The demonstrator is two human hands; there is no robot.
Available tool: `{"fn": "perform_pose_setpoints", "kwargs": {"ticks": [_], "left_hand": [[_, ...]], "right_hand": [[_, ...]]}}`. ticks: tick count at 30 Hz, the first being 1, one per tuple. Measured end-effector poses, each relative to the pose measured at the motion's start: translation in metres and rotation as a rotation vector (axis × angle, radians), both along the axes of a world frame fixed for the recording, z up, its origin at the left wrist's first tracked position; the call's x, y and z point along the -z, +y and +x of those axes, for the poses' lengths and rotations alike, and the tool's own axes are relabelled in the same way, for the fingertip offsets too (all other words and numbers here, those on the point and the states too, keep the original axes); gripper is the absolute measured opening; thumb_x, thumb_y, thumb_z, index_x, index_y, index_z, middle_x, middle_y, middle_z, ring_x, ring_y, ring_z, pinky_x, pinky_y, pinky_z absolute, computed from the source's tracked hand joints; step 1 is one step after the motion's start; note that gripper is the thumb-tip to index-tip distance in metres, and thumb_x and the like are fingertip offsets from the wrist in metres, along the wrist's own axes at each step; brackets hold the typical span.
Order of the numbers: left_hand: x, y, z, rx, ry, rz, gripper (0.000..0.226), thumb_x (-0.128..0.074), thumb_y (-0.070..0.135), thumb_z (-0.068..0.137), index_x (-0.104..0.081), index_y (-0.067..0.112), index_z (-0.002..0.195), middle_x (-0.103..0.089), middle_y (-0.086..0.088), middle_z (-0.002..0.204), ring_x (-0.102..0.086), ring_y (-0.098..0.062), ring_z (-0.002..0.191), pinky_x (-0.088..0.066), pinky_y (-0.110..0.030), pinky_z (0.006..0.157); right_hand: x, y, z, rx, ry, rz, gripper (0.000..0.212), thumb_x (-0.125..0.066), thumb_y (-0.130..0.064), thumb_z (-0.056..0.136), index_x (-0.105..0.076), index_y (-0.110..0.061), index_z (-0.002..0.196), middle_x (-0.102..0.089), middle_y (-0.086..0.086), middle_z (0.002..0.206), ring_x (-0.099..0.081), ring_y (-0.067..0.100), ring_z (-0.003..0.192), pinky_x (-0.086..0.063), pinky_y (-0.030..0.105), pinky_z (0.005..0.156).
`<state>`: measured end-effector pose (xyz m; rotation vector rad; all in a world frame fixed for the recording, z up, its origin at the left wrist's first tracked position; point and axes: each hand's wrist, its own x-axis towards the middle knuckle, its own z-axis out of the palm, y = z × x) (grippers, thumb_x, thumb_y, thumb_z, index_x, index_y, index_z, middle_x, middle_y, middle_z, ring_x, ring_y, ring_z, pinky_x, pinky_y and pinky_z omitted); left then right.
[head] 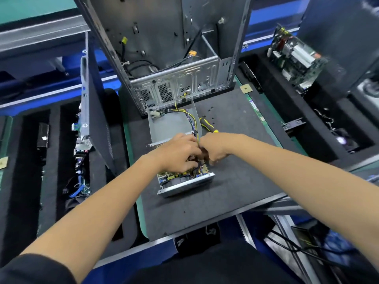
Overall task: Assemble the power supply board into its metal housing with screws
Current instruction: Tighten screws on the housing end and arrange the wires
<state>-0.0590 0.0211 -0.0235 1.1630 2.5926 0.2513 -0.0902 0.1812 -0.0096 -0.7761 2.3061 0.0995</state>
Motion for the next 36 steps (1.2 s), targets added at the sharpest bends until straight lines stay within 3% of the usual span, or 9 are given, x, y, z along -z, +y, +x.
{"fn": "perform_pose_setpoints", "kwargs": {"ticks": [4, 8, 14, 18, 21, 29, 32, 36], "left_hand": [[0.001, -0.002, 0.001, 0.033, 0.009, 0.001, 0.028, -0.055, 0.035, 0.090, -0.069, 0.031, 0.113, -0.065, 0.012, 0.110, -0.036, -0.016, 0.122, -0.016, -0.029, 0.099], [0.000, -0.004, 0.003, 0.012, 0.037, 0.008, 0.026, -0.054, 0.034, 0.088, -0.071, 0.032, 0.107, -0.066, 0.012, 0.098, -0.038, -0.017, 0.111, -0.017, -0.030, 0.096], [0.000, -0.003, 0.009, -0.031, 0.103, 0.016, 0.029, -0.052, 0.026, 0.080, -0.075, 0.028, 0.097, -0.062, 0.015, 0.083, -0.039, -0.017, 0.097, -0.022, -0.035, 0.084], [-0.005, 0.001, 0.006, -0.022, 0.081, 0.007, 0.025, -0.054, 0.022, 0.077, -0.076, 0.025, 0.090, -0.060, 0.012, 0.077, -0.040, -0.018, 0.091, -0.023, -0.034, 0.082], [-0.004, -0.005, 0.003, -0.072, 0.055, -0.008, 0.017, -0.055, 0.022, 0.082, -0.072, 0.018, 0.079, -0.062, 0.007, 0.078, -0.043, -0.019, 0.091, -0.026, -0.033, 0.081], [-0.013, -0.005, 0.005, -0.197, 0.065, 0.063, 0.016, -0.055, 0.015, 0.084, -0.069, 0.011, 0.079, -0.062, -0.002, 0.073, -0.048, -0.023, 0.087, -0.038, -0.041, 0.083], [-0.013, -0.006, 0.007, -0.198, 0.071, 0.067, 0.016, -0.055, 0.015, 0.084, -0.069, 0.011, 0.078, -0.061, -0.002, 0.073, -0.048, -0.024, 0.085, -0.038, -0.043, 0.082], [-0.011, -0.004, 0.008, -0.200, 0.074, 0.075, 0.015, -0.056, 0.014, 0.083, -0.070, 0.010, 0.078, -0.060, -0.003, 0.075, -0.049, -0.025, 0.083, -0.039, -0.043, 0.079]], "right_hand": [[0.012, 0.007, 0.002, 0.011, 0.084, -0.128, 0.026, -0.073, -0.019, 0.075, -0.059, -0.011, 0.096, -0.065, 0.010, 0.094, -0.060, 0.028, 0.086, -0.046, 0.031, 0.064], [0.019, 0.012, 0.006, 0.033, 0.164, -0.207, 0.018, -0.062, -0.014, 0.079, -0.057, -0.014, 0.096, -0.064, 0.012, 0.093, -0.060, 0.032, 0.086, -0.046, 0.033, 0.062], [0.020, 0.012, 0.011, -0.006, 0.139, -0.226, 0.017, -0.058, -0.012, 0.081, -0.068, -0.015, 0.095, -0.065, 0.011, 0.093, -0.059, 0.029, 0.086, -0.050, 0.037, 0.067], [0.018, 0.017, 0.010, 0.055, 0.090, -0.285, 0.013, -0.060, -0.014, 0.080, -0.069, -0.007, 0.088, -0.065, 0.011, 0.084, -0.057, 0.028, 0.079, -0.050, 0.036, 0.066], [0.017, 0.022, 0.011, 0.145, 0.036, -0.406, 0.007, -0.065, -0.012, 0.076, -0.060, -0.008, 0.072, -0.057, 0.004, 0.069, -0.048, 0.023, 0.066, -0.039, 0.029, 0.058], [0.024, 0.018, 0.018, 0.214, 0.028, -0.497, 0.018, -0.064, -0.013, 0.079, -0.070, -0.008, 0.096, -0.059, -0.001, 0.079, -0.052, 0.018, 0.075, -0.045, 0.028, 0.068], [0.026, 0.017, 0.022, 0.226, 0.020, -0.493, 0.017, -0.063, -0.012, 0.079, -0.071, -0.007, 0.093, -0.067, 0.007, 0.085, -0.057, 0.024, 0.078, -0.050, 0.033, 0.072], [0.028, 0.019, 0.024, 0.271, -0.017, -0.496, 0.015, -0.068, -0.010, 0.074, -0.071, -0.006, 0.088, -0.065, 0.003, 0.075, -0.055, 0.021, 0.070, -0.042, 0.027, 0.061]]}}
